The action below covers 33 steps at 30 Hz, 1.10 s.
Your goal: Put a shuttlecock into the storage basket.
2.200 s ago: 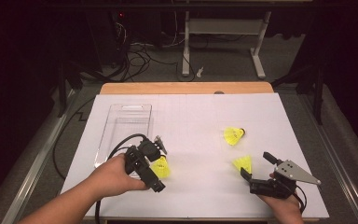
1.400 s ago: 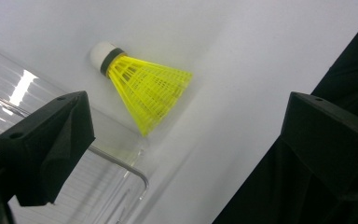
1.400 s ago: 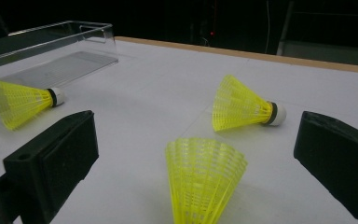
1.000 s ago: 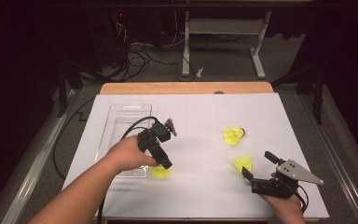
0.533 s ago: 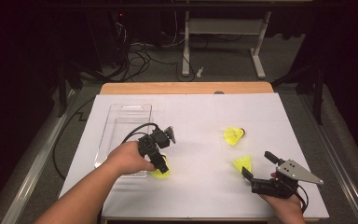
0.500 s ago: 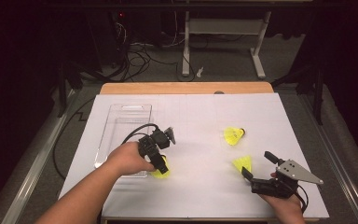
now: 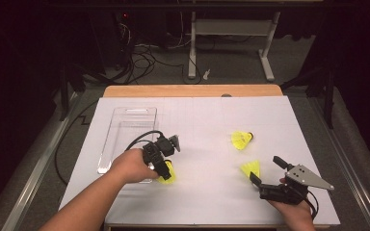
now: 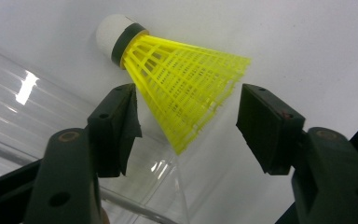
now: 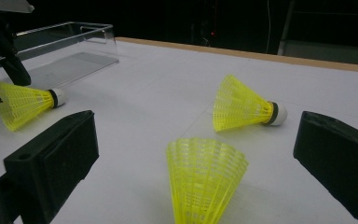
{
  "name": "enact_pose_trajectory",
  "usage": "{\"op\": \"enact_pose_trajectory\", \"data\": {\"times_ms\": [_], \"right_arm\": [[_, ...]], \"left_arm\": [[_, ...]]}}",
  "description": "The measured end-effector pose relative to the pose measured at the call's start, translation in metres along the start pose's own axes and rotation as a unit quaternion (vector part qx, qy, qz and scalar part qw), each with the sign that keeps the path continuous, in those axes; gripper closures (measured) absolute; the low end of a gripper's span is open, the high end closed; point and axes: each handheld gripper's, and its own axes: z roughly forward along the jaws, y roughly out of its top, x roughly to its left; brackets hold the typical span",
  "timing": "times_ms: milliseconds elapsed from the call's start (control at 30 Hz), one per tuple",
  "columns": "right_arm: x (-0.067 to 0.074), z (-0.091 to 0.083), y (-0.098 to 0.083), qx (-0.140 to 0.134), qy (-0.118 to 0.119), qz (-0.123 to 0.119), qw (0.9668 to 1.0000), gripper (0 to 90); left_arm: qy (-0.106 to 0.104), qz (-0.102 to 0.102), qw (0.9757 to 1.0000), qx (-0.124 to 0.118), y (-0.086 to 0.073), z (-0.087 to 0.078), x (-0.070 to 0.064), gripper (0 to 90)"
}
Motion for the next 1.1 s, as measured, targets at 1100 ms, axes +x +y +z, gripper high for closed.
{"op": "enact_pose_trajectory", "data": {"times_ms": [1100], "right_arm": [[-0.0001,-0.0002,0.0001,-0.001,-0.001,0.0,1.0,0.7]], "left_arm": [[-0.003,-0.022,0.9997,-0.004,-0.0015,-0.0012,0.0024,67.2]]}}
